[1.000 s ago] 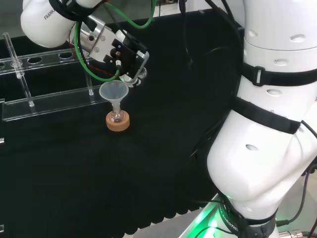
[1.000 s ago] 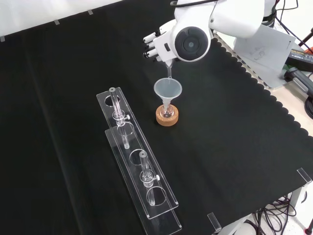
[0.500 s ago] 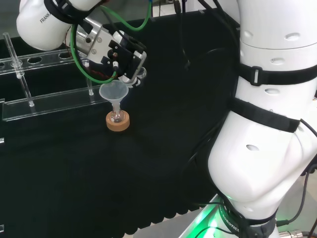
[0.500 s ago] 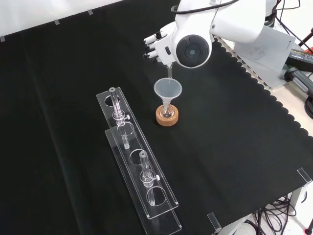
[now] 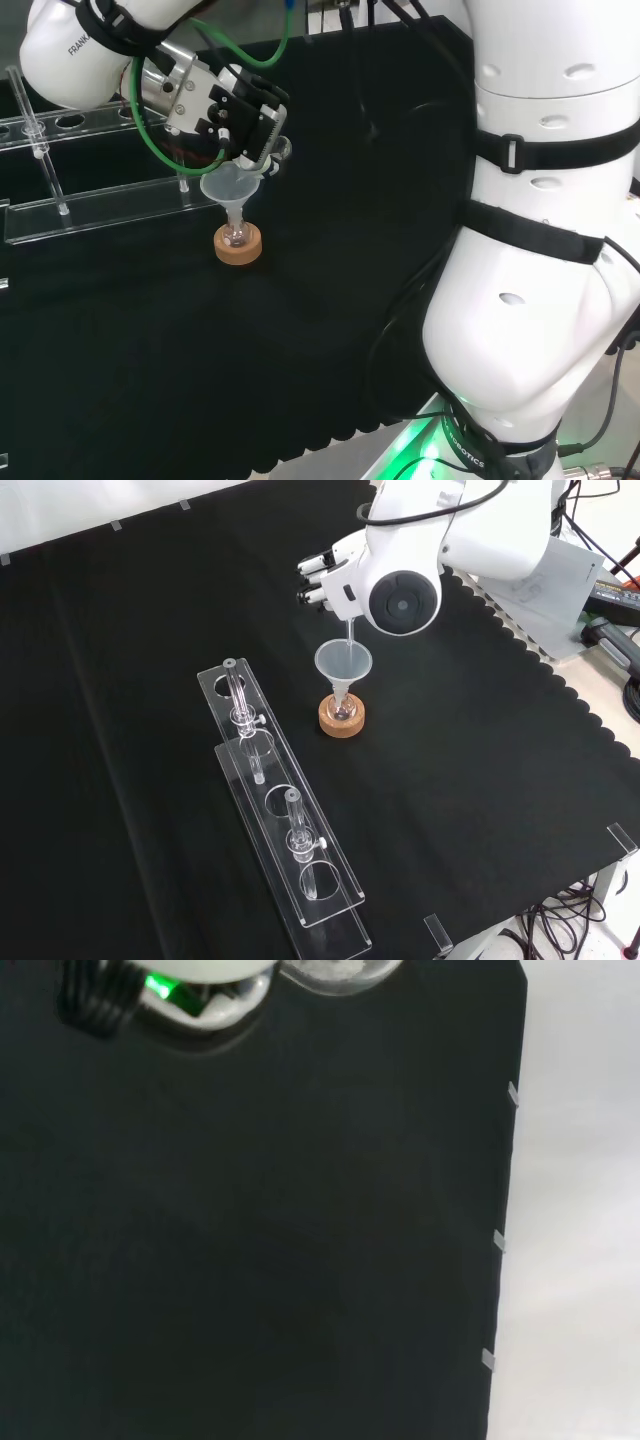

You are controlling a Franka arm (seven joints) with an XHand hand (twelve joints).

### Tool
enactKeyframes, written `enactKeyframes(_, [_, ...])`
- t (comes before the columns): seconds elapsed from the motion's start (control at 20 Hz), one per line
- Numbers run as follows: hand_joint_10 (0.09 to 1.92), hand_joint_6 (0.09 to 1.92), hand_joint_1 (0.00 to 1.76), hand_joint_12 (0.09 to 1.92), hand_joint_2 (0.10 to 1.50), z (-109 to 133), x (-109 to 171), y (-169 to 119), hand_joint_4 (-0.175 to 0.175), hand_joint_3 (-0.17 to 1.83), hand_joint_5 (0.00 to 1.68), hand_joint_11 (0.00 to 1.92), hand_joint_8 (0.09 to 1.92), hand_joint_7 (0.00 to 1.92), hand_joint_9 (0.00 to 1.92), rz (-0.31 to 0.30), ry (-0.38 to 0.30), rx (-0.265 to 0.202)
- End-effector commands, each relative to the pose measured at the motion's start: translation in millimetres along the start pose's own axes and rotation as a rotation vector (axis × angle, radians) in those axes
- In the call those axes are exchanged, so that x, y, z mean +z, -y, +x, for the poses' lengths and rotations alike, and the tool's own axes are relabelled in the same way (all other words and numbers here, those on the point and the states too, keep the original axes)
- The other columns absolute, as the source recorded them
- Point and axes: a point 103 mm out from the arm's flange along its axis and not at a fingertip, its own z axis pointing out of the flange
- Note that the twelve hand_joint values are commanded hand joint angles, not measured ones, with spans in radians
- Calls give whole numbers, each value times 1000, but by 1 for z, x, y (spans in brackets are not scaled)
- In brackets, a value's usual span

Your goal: Pour all the NaCl from the weighing funnel into the round-bottom flask.

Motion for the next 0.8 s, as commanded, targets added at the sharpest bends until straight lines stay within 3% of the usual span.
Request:
enactKeyframes(0.05, [470,685,1109,1169,710,1,-5,1,175,570,1246,596,671,446,767,4,26,7])
enactKeyframes(0.8, [468,688,1108,1169,713,3,-8,0,175,567,1244,592,670,443,761,27,77,19])
